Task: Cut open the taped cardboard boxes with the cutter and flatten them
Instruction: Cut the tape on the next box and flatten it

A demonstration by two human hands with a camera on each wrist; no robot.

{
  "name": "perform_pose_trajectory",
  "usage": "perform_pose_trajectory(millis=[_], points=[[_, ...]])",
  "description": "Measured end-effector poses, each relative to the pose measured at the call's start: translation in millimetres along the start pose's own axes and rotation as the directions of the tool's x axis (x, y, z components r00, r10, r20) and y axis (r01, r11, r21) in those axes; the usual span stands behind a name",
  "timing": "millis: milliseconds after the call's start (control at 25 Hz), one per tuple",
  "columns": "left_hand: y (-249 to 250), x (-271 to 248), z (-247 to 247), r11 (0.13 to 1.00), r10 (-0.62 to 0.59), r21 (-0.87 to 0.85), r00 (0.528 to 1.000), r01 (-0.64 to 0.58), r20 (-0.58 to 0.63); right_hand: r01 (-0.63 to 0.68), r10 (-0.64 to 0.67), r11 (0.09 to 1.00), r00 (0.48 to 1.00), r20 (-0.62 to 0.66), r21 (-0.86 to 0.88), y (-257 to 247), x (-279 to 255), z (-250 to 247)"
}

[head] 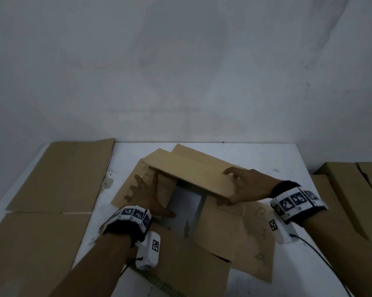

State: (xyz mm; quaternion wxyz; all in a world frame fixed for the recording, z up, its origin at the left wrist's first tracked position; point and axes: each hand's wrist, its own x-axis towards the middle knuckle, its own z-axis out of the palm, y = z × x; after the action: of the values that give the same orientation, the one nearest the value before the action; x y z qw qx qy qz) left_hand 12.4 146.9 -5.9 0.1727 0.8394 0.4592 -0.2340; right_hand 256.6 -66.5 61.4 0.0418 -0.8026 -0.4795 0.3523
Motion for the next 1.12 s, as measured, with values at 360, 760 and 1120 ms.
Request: perform_pose_trajectory(millis=[360,760,1120], points=[[7.0,3.3,5.4,0.997,-0.039,0.055,0.996,0.044,-0.085,0.038,-0.03,0.931,0.999,0.028,-0.362,-4.1,3.8,20.9],[-21.1,-0.7,-15.0,0.995,0.098,-0.029,0.993,-0.096,0.062,-0.076,0.589,0.584,0.725,-0.357,0.808,64.7,30.9,-17.3],[-31.9,-1.9,-11.5,0.994,0.105,-0.036,0.991,-0.102,0.081,-0.229,0.253,0.967,0.864,-0.435,0.107,29.2,47.3,30.1]])
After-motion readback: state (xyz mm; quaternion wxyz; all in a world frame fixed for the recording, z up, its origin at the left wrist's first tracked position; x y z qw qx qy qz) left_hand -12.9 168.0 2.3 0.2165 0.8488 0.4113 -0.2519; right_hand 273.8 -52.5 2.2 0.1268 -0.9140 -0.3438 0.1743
